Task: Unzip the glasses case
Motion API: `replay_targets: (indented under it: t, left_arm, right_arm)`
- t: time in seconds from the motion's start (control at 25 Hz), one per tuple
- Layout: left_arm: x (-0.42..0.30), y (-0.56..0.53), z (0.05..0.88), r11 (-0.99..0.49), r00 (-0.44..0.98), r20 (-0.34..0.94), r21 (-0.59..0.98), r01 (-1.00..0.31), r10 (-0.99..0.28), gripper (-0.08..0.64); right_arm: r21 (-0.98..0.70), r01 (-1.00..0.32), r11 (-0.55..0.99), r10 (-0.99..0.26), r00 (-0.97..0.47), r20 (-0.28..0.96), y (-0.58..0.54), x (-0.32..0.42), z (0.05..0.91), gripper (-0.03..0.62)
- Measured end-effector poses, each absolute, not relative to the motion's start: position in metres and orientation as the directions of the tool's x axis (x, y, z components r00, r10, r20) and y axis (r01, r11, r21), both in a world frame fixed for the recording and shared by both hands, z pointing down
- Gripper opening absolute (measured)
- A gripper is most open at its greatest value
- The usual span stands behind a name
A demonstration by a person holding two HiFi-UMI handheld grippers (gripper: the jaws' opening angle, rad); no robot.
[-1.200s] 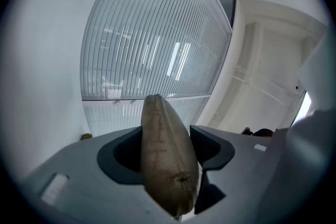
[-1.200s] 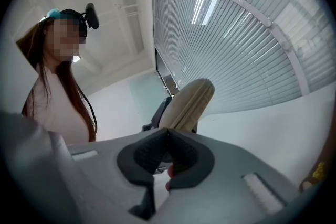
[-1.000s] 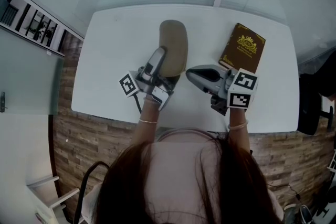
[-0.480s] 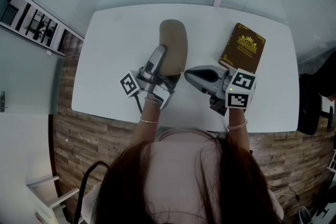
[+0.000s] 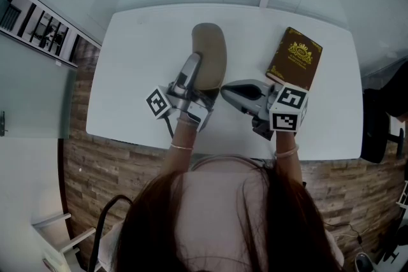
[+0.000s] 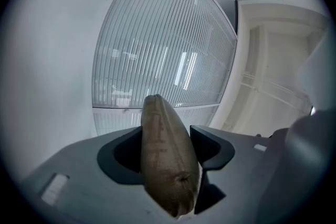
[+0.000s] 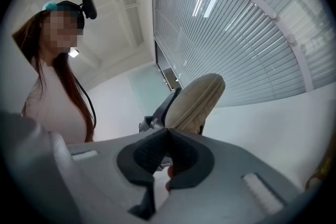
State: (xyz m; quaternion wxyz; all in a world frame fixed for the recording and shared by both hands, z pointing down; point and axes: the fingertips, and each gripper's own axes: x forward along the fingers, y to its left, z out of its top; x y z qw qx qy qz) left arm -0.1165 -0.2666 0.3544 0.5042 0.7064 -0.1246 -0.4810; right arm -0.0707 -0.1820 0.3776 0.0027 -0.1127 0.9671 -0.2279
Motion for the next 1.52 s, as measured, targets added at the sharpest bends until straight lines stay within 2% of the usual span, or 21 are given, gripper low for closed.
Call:
replay_targets:
  t: [0.72,1.52]
  left_arm:
    - [-0.125,-0.273,0.364,-0.423,0.467,-0.507,0.862,0.279,-0.725,0.281]
    - [-0.107,-0.271,0.364,-0.412,0.495,-0.500,0.866,0.283,-0.711,0.281]
  right_arm:
    - [-0.409,-0.245,0.879,-0.222,-0.970,0.102,-0.181,-0.088,0.387,0.003]
    - [-0.398,-0.249,0.883,-0.216,-0.968,0.128,-0.174,-0.094,0.389,0.003]
